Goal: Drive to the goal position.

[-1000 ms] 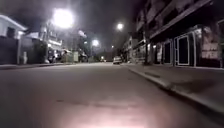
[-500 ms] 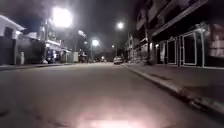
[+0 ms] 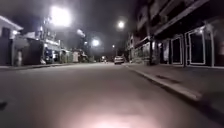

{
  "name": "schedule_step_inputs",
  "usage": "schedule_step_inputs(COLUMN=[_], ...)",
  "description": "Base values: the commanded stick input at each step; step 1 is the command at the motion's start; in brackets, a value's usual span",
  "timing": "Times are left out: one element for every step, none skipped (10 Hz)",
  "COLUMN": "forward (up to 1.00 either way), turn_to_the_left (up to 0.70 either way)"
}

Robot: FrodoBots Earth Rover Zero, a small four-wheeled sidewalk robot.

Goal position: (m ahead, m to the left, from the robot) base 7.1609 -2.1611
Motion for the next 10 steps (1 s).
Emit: schedule_step_inputs(forward=[1.00, 1.00, 1.00, 1.00, 1.00, 1.00, 1.00, 1.00, 1.00, 1.00], turn_to_the_left=[0.00, 0.00, 0.00, 0.00, 0.00, 0.00, 0.00, 0.00, 0.00, 0.00])
